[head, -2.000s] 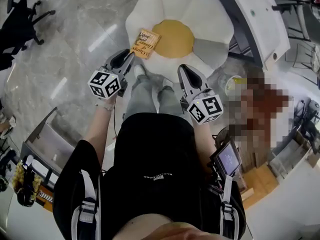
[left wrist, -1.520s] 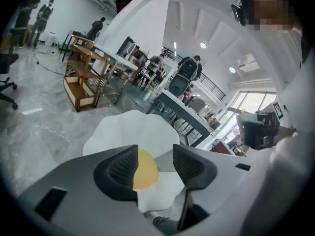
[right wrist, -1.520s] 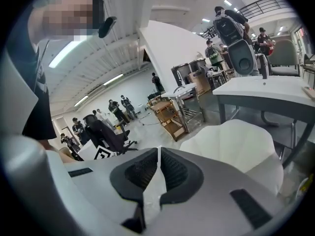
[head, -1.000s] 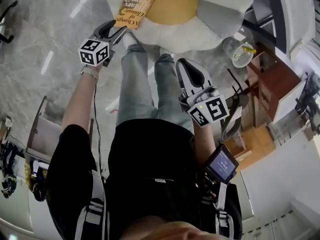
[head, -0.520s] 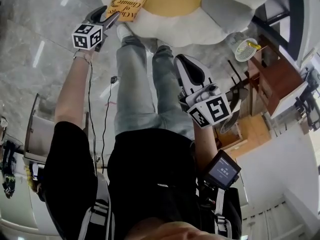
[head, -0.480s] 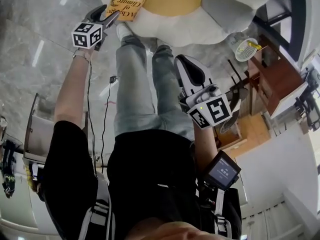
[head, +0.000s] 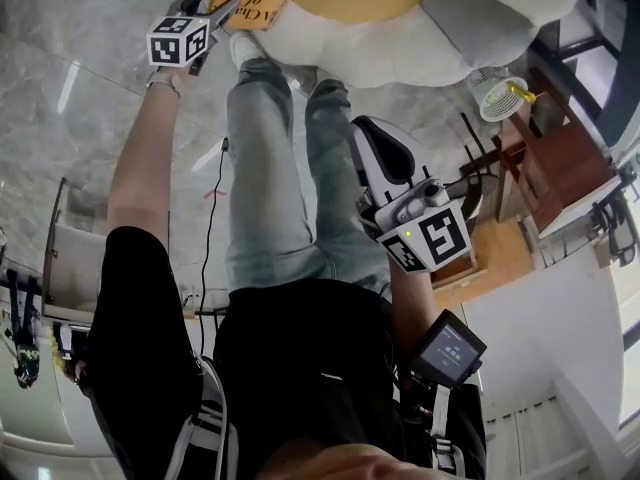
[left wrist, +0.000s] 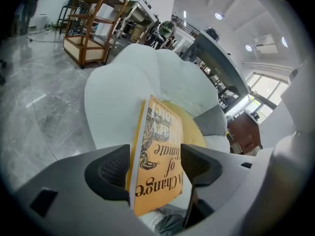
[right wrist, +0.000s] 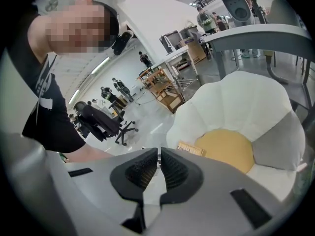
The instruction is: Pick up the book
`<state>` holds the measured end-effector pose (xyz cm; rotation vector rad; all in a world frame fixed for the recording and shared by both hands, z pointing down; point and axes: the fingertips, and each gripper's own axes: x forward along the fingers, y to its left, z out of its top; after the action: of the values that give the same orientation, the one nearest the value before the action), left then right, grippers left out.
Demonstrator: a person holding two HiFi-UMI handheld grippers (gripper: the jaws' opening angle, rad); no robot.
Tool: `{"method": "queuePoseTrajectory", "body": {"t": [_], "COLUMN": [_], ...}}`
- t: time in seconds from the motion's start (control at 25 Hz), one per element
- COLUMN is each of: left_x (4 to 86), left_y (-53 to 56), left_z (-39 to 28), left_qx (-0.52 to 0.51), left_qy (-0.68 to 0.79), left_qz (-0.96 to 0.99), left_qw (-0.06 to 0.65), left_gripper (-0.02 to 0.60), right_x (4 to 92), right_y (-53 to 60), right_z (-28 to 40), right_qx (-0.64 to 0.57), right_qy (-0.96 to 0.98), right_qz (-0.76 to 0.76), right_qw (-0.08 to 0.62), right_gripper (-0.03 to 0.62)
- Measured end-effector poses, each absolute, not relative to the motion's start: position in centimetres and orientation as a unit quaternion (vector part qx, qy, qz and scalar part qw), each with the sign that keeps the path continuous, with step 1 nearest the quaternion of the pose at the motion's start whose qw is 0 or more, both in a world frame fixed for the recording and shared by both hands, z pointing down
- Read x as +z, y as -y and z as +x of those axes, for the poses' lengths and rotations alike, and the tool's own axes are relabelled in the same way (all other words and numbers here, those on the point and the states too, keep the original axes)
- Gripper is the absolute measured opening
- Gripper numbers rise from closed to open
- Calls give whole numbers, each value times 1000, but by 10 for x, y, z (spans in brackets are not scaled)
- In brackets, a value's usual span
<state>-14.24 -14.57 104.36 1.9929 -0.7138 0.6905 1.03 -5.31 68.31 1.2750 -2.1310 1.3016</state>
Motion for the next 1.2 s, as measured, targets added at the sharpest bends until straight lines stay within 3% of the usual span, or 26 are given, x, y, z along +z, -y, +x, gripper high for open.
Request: {"method": "queuePoseTrajectory", "body": {"t": [0.48, 1.2], "left_x": [1113, 1113], "left_y": [131, 127], "left_z": [-129, -127], "left_qx": [330, 324], "left_qy": [249, 261], "left_qz": [785, 783], "left_qw": [460, 462], "left_gripper": [324, 319], "right_x": [714, 734], "right_y": [50, 19], "right_z": [23, 45], "right_qx": [482, 500], "right_qy": [734, 723], "right_qz": [453, 461], "right_qw": [154, 120], "right_gripper": [37, 37]}}
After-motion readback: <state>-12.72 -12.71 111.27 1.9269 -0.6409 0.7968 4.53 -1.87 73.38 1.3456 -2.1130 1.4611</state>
